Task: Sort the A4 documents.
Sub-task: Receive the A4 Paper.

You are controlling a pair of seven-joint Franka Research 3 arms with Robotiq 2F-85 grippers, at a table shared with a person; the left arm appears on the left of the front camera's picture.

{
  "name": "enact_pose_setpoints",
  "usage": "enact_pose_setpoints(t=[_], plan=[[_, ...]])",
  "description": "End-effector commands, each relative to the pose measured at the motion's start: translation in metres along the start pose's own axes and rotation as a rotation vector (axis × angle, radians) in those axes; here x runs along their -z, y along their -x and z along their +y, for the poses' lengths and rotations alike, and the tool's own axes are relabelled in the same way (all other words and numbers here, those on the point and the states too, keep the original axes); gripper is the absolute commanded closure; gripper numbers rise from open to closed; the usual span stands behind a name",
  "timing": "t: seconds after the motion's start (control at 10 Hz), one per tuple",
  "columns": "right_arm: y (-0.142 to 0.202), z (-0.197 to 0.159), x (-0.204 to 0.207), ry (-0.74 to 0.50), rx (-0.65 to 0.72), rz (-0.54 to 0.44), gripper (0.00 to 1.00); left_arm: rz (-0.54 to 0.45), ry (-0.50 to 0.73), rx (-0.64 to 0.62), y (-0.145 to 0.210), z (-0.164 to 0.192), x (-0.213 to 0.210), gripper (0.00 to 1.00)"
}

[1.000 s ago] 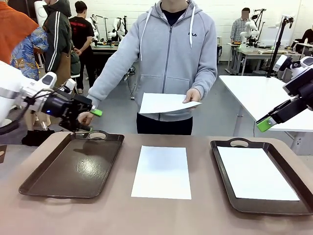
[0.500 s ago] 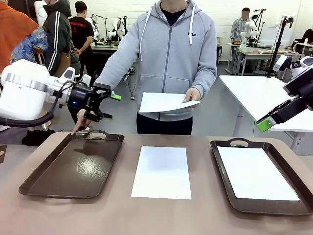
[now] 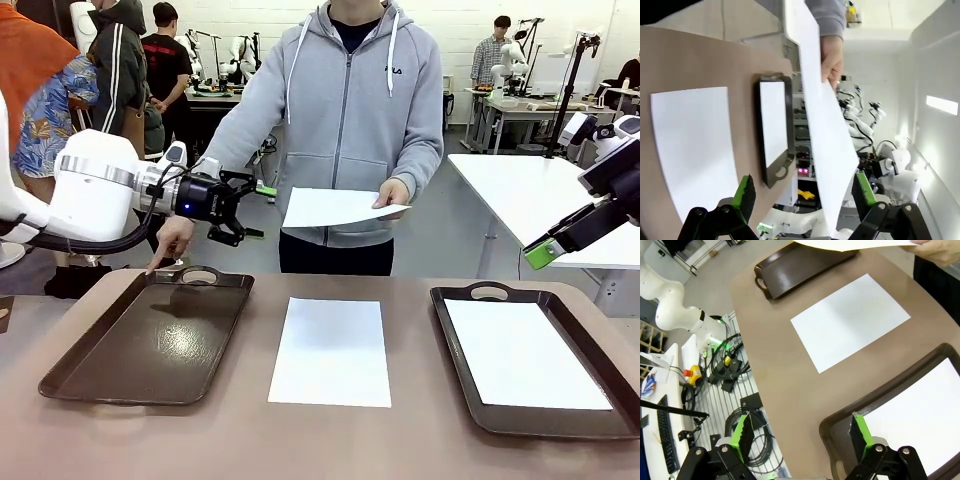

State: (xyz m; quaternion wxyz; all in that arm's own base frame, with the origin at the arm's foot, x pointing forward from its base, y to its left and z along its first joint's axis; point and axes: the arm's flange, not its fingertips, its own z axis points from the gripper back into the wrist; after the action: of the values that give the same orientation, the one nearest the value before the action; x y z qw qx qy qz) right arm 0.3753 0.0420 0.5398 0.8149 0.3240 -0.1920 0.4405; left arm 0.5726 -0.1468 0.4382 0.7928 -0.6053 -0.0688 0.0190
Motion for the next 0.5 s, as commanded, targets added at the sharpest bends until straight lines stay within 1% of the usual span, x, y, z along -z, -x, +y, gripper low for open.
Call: enact_pose_setpoints(t=[0.0, 0.4], plan=[[0.000, 0.000, 0.002, 0.003, 0.002, 0.007, 0.00, 0.019, 0.069, -0.034, -0.011, -0.007, 0.010, 0.00], [0.000, 0.000, 0.002, 0.003, 0.002, 0.007, 0.00, 0.074, 0.100, -0.047, -0.015, -0.019, 0.047, 0.00]])
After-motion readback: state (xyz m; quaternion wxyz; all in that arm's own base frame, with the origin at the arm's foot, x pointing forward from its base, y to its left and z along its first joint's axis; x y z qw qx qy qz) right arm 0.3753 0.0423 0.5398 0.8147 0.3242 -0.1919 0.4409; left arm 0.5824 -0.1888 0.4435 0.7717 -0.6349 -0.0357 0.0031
